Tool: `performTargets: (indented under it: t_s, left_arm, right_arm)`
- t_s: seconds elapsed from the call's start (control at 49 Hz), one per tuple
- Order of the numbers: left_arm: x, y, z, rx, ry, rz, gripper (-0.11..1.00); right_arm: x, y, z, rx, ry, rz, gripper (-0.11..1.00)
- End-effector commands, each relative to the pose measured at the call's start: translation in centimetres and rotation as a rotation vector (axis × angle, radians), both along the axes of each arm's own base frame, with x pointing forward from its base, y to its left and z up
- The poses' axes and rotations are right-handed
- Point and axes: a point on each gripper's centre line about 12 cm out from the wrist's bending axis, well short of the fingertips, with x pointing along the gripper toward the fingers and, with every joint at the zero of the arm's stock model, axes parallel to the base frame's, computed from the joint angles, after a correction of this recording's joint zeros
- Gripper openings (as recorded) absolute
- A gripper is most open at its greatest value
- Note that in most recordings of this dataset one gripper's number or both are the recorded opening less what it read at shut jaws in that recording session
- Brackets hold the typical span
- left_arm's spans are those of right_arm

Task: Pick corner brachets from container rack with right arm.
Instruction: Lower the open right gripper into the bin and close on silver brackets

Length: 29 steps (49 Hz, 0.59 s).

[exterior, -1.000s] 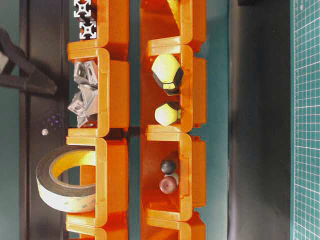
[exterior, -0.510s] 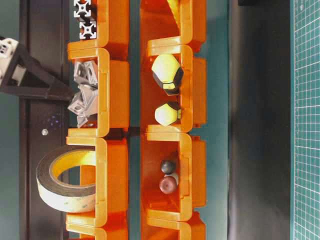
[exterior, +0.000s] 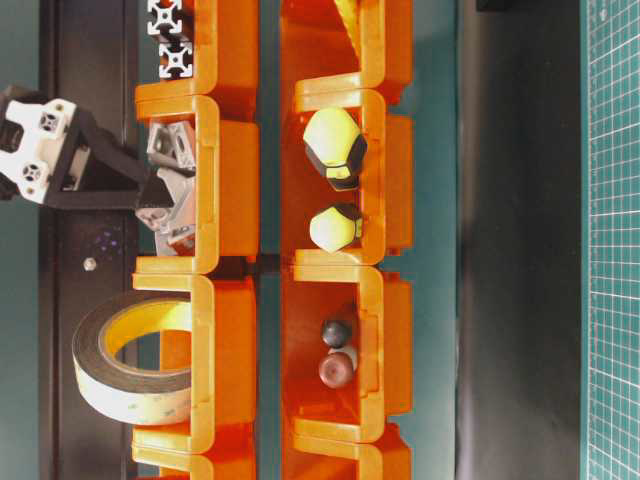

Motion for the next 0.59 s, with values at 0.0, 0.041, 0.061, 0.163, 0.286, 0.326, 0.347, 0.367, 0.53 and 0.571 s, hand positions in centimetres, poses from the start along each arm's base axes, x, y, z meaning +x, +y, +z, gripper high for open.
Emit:
performTargets:
  t_s: [0.0,0.041,0.061,0.163,0.286,0.326,0.347,0.367,0.53,0.571]
  left_arm:
    - [0.1,0.0,1.2,-0.002,-0.032,0.002,0.00]
    - [0.1,0.0,1.2,-0.002,-0.031,0.002,0.00]
    - [0.1,0.0,1.2,-0.003,-0.031,0.002,0.00]
    - [0.1,0.0,1.2,-0.002,-0.032,0.002,0.00]
    - [0.1,0.0,1.2,-0.003,-0.032,0.002,0.00]
    - [0.1,0.0,1.2,-0.002,-0.034,0.002,0.00]
    - [0.1,0.0,1.1,-0.003,-0.031,0.002,0.00]
    - [0.1,0.1,1.2,-0.003,-0.034,0.004,0.00]
    - [0.1,0.0,1.2,-0.003,-0.032,0.002,0.00]
    - [0.1,0.0,1.1,-0.002,-0.031,0.002,0.00]
  right_arm:
    - [-0.5,0.0,1.4,-0.003,-0.030,-0.021,0.74]
    - [-0.6,0.1,1.5,0.001,-0.034,-0.026,0.66]
    - [-0.5,0.1,1.6,0.001,-0.037,-0.029,0.62]
    - [-0.4,0.4,2.1,-0.001,-0.053,-0.025,0.56]
    - [-0.2,0.9,3.3,-0.017,-0.084,-0.006,0.56]
    - [-0.2,1.0,3.6,-0.019,-0.092,-0.005,0.56]
    - [-0.2,1.1,3.7,-0.020,-0.095,-0.003,0.56]
    - [-0.2,1.1,3.9,-0.021,-0.098,-0.003,0.56]
    - [-0.2,1.5,5.3,-0.030,-0.132,0.007,0.56]
    - [-0.2,1.7,5.8,-0.035,-0.142,0.009,0.56]
